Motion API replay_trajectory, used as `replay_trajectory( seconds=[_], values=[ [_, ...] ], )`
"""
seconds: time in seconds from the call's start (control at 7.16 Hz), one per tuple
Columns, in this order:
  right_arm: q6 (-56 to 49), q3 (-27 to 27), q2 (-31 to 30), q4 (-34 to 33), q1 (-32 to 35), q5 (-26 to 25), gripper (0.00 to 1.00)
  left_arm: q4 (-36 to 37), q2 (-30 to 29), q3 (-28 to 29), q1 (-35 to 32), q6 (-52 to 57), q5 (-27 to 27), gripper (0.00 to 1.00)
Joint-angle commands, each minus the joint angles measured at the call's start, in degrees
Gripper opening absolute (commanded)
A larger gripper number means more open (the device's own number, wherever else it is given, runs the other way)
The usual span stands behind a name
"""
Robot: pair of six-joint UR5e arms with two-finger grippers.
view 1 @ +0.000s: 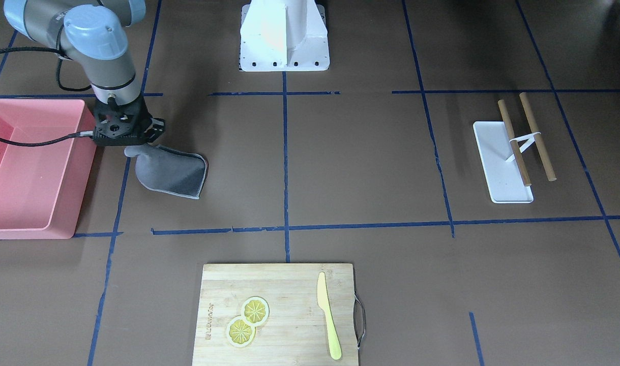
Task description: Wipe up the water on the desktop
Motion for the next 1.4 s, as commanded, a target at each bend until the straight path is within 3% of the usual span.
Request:
replay_trajectory(
  seconds=[0.0, 0.28, 0.56, 0.7, 0.98, 1.26],
  values=[
    [11.10, -4.71, 10.74, -0.12, -4.25, -0.09, 0.00, 0.00, 0.00, -0.02, -0.01, 0.00, 0.00, 1.00],
    [20.07, -9.45, 21.37, -0.39, -5.32, 0.00, 0.00, 0.00, -0.09, -0.02, 0.07, 0.00, 0.00, 1.00],
    [19.33, -8.25, 21.52, -2.57, -2.54, 3.84, 0.00, 0.00, -0.09, 0.15, 0.07, 0.00, 0.00, 1.00],
    [15.32, -6.50, 21.26, -6.85, -0.07, 6.74, 0.00, 0.00, -0.09, 0.33, 0.07, 0.00, 0.00, 1.00],
    [-1.15, 2.35, 14.87, -18.01, 9.21, 10.09, 0.00, 0.00, -0.09, -0.02, 0.07, -0.61, 0.00, 1.00],
    [-18.65, 7.82, 7.67, -23.48, 20.20, 14.92, 0.00, 0.00, 0.00, -0.72, -0.01, -0.88, 0.00, 1.00]
  ],
)
